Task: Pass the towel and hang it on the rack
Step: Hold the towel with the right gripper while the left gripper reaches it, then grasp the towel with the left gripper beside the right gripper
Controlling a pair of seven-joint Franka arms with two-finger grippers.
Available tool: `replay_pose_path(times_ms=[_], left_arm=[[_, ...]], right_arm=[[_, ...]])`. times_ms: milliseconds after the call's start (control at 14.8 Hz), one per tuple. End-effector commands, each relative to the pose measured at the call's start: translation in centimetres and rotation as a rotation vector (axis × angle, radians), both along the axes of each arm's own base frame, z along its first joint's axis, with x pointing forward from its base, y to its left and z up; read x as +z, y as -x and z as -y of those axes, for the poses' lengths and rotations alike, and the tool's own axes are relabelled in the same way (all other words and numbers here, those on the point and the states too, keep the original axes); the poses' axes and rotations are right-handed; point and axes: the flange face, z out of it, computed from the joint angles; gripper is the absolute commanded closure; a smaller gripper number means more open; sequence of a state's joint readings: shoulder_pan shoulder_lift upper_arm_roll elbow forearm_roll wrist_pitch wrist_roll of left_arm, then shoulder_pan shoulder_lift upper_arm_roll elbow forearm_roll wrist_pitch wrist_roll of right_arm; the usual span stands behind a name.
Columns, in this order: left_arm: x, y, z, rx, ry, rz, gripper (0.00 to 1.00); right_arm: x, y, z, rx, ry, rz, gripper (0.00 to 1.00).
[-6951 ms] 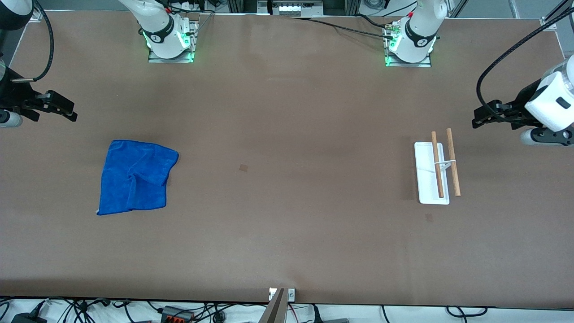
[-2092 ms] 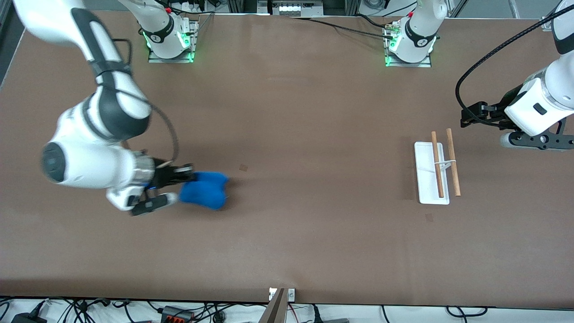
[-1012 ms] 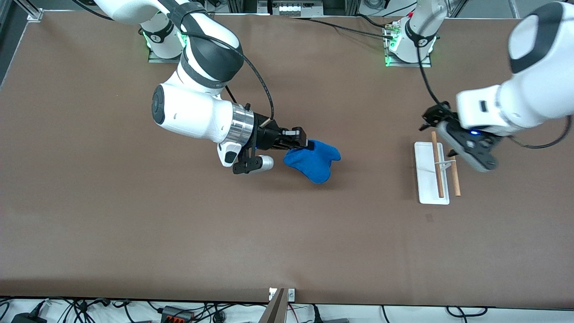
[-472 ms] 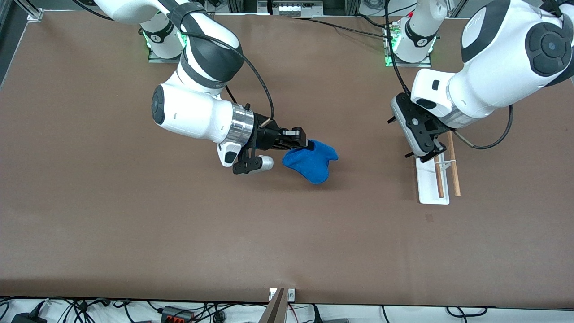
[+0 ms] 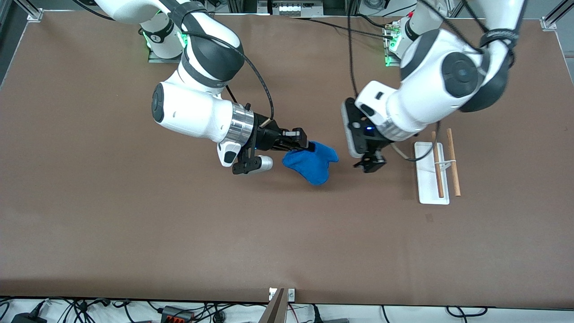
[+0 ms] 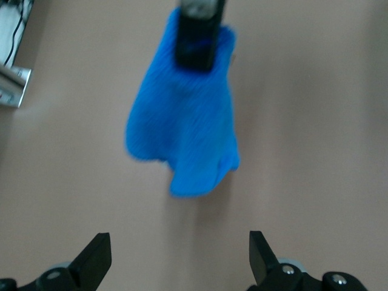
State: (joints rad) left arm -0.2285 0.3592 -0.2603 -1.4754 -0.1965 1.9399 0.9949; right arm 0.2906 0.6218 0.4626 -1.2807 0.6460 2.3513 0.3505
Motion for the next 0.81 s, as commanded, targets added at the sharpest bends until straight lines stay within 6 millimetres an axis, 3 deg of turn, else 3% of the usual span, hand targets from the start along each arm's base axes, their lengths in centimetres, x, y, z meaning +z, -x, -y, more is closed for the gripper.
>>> replay_pose_path(times_ms=[0,540,742], left_arm=[[0.2,0.2,1.3,-0.051,0.039,0.027,0.00],[-2.2,-0.2,3.8,-0.054,0.068,0.051,0.00],[-2.7,-0.5,4.0,-0.045,0.073,0.051,0.04]], right_arm=[[0.2,0.1,-0.9,-0.008,-0.033,0.007,1.00],[0.0,0.2,-1.0,-0.006,-0.030,0.005,1.00],[0.0,0.3,-1.0,-0.004,-0.028,0.008,1.00]])
